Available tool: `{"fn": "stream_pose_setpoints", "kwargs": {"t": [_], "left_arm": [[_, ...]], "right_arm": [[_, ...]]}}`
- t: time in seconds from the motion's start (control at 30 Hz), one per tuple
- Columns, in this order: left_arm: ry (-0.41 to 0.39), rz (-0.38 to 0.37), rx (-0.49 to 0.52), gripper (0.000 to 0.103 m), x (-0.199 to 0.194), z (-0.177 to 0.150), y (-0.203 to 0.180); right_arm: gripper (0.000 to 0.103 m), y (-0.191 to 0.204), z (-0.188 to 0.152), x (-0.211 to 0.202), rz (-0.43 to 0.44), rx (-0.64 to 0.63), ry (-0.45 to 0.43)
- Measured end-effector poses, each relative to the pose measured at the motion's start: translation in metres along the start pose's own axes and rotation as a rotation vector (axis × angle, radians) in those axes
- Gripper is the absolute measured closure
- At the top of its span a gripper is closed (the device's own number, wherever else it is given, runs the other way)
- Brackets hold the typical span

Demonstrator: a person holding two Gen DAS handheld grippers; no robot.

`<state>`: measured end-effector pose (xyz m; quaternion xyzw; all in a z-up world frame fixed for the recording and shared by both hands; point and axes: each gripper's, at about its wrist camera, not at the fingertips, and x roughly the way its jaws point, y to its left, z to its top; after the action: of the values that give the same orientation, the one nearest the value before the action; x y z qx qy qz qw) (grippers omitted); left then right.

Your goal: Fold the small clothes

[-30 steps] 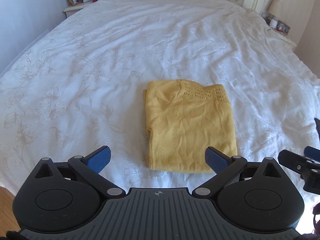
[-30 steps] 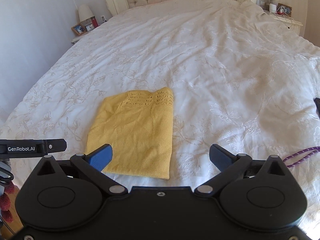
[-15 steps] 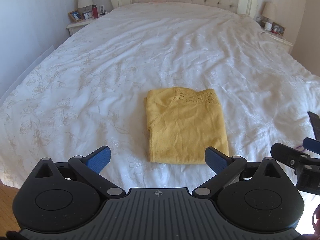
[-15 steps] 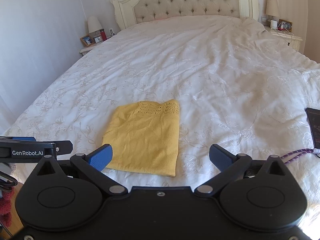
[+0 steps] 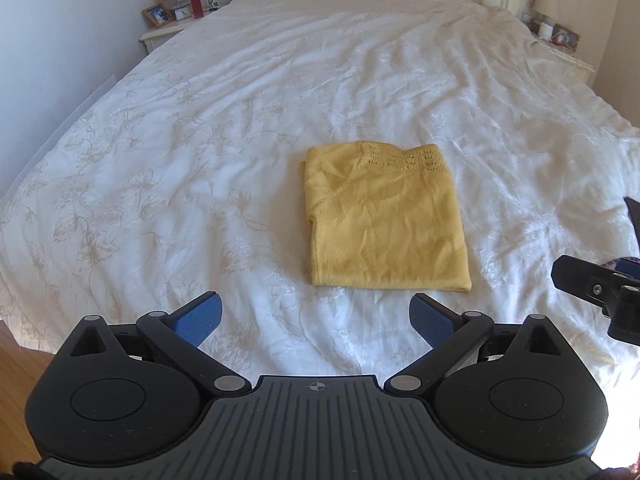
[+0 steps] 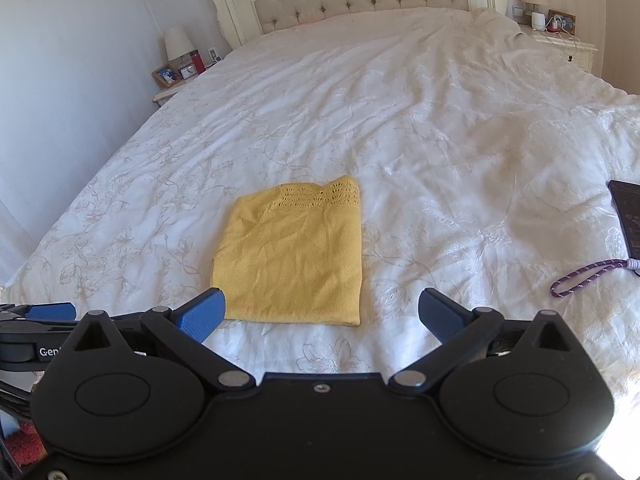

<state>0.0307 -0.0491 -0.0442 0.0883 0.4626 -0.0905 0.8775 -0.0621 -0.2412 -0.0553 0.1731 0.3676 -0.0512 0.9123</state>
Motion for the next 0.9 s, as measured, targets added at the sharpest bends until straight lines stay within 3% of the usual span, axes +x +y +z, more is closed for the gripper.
{"fn": "stream_pose_setpoints", "kwargs": {"t": [0.9], "left_arm": [[0.084,-0.020,-0.016,0.002,0.014,-0.009,0.009]], "right_arm": [[0.001,0.002,-0.010,0.012,-0.036,0.033,0.080]]}}
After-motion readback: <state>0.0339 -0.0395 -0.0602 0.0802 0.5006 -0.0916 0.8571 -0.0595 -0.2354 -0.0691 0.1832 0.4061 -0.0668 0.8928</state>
